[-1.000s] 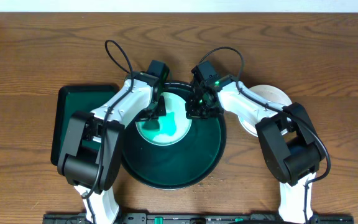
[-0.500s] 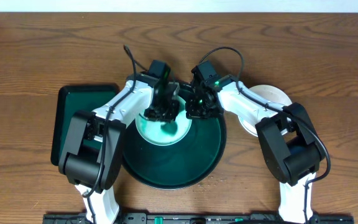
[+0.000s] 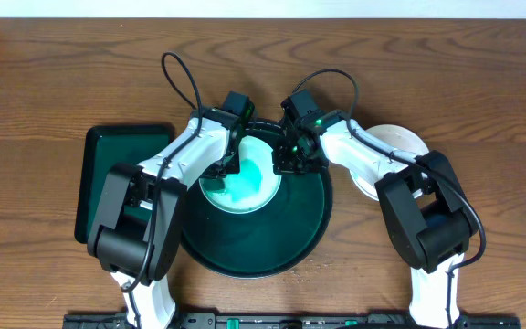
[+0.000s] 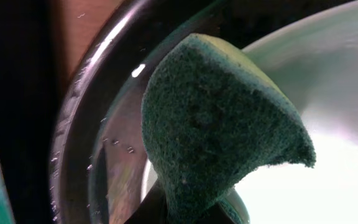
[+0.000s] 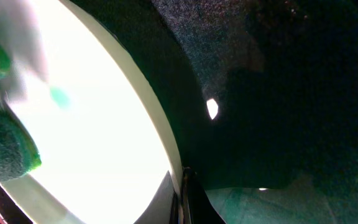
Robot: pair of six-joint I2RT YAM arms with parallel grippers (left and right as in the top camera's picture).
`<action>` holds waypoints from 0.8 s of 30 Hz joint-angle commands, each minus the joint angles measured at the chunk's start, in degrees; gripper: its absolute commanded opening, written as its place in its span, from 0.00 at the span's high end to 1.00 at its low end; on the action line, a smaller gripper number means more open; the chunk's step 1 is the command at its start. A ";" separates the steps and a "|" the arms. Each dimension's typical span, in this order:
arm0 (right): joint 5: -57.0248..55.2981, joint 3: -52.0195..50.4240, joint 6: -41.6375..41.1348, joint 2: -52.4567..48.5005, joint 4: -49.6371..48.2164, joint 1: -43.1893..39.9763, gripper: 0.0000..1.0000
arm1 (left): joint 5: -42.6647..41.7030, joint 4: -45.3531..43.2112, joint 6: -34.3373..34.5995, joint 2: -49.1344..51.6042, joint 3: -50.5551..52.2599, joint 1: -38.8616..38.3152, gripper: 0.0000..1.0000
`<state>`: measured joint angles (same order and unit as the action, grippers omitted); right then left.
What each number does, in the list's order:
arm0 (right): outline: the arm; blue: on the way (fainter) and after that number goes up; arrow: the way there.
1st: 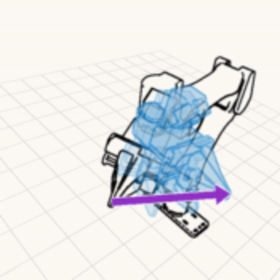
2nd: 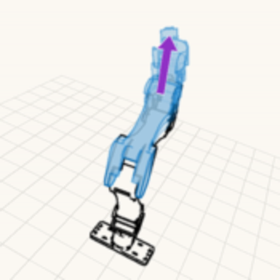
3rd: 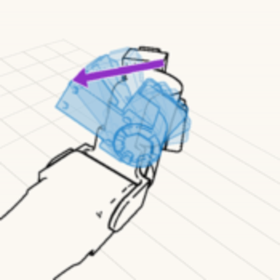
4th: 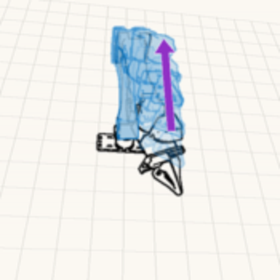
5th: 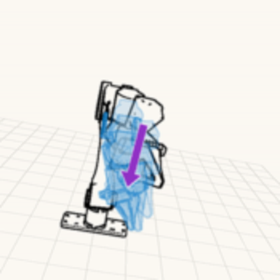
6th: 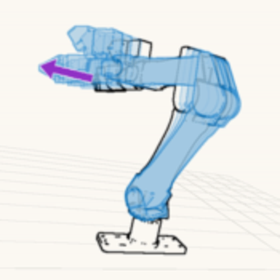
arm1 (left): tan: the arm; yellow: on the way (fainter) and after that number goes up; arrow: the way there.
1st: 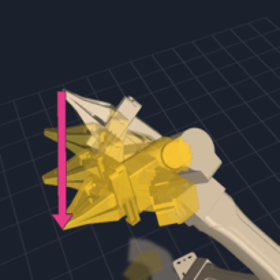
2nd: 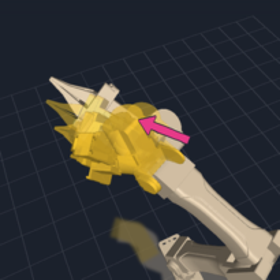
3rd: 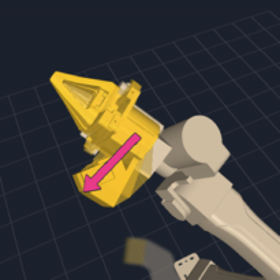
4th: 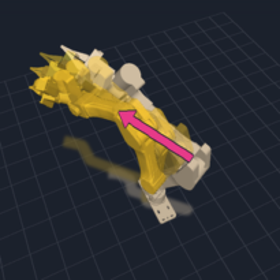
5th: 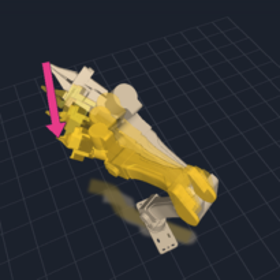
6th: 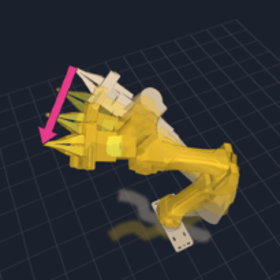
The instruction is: Clean dirty plates on tray and stack at the side
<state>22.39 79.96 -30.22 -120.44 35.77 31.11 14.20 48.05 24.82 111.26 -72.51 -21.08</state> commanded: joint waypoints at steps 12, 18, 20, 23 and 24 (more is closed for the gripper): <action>-1.99 -1.66 -0.81 -1.84 0.20 0.44 0.99 | -45.07 1.77 -26.03 1.16 1.03 0.74 0.93; -1.99 -1.66 -0.81 -1.84 0.22 0.44 0.99 | -39.10 -8.66 -26.05 1.16 1.03 0.74 0.93; -1.99 -1.66 -0.81 -1.84 0.22 0.44 0.99 | -34.34 -11.85 -25.16 1.16 1.03 0.74 0.93; -1.99 -1.66 -0.81 -1.84 0.22 0.44 0.99 | -24.17 -14.16 -19.96 1.16 1.03 0.74 0.93; -1.99 -1.66 -0.81 -1.84 0.22 0.44 0.99 | -19.61 -14.14 -17.49 1.16 1.03 0.74 0.93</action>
<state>22.41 79.96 -30.22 -120.44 35.29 31.20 -18.76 35.07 2.83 111.48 -71.85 -20.69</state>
